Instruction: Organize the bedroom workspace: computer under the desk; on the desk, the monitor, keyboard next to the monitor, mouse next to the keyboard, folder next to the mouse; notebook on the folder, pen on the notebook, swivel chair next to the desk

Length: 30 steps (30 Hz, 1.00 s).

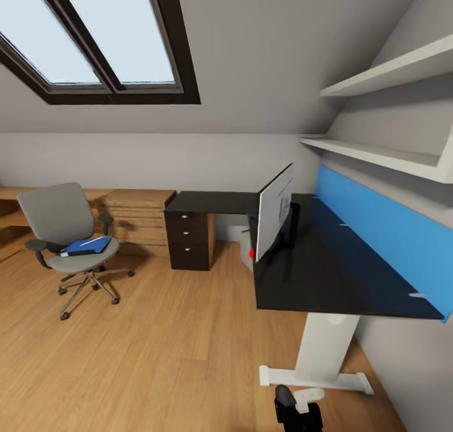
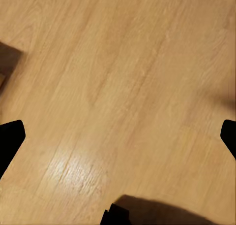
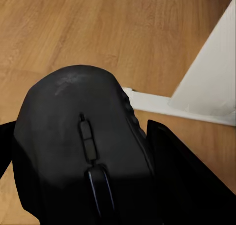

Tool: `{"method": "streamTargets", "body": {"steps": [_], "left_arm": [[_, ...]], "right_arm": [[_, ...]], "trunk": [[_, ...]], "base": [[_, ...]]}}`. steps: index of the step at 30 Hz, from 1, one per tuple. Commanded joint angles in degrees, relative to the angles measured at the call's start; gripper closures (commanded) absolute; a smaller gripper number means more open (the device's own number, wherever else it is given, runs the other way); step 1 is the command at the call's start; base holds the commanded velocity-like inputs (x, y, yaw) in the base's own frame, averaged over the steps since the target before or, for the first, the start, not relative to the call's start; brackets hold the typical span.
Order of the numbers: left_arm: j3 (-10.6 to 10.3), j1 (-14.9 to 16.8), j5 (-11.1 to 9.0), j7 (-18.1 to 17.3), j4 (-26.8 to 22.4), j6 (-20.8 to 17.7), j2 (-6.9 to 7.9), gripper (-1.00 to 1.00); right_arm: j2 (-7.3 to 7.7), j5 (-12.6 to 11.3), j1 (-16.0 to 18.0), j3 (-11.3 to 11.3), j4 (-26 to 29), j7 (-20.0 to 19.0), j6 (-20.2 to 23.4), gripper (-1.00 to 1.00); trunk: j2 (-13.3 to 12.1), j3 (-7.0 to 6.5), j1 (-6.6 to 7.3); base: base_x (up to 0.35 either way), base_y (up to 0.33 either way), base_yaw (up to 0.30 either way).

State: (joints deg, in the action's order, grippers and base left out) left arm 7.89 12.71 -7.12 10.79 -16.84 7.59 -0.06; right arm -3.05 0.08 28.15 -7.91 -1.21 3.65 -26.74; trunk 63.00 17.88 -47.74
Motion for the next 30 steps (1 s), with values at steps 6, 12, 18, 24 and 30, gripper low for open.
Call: {"method": "streamTargets", "body": {"steps": [6, 12, 18, 24, 30], "left_arm": [[-0.1, 0.0, -0.6, 0.0, 0.0, 0.2, -0.03, -1.00], [0.0, 0.0, -0.6, 0.0, 0.0, 0.2, -0.05, -1.00], [-0.1, 0.0, -0.6, 0.0, 0.0, 0.2, -0.11, -1.00], [-0.1, 0.0, -0.6, 0.0, 0.0, 0.1, -0.14, -1.00], [-0.1, 0.0, -0.6, 0.0, 0.1, 0.2, -0.20, -1.00]], "right_arm": [[-0.03, -0.2, 0.1, -0.4, -0.1, 0.3, -0.2, 1.00], [-0.06, -0.1, 0.1, -0.4, -0.1, 0.3, -0.2, 1.00], [-0.11, -0.1, 0.1, -0.5, -0.1, 0.3, -0.2, 1.00], [-0.12, -0.1, 0.1, -0.5, -0.2, 0.3, -0.2, 1.00], [-0.12, -0.1, 0.1, -0.5, -0.2, 0.3, -0.2, 1.00]], "trunk": [[-2.4, -1.01, 1.31], [-4.8, -2.09, 2.63], [-7.2, -3.17, 3.95], [-7.6, -3.35, 4.17], [-10.0, -4.43, 5.49]], "base": [[0.084, 0.340, 0.000], [0.092, 0.340, 0.000], [0.098, 0.340, 0.000], [0.104, 0.340, 0.000], [0.108, 0.340, 0.000]]}}
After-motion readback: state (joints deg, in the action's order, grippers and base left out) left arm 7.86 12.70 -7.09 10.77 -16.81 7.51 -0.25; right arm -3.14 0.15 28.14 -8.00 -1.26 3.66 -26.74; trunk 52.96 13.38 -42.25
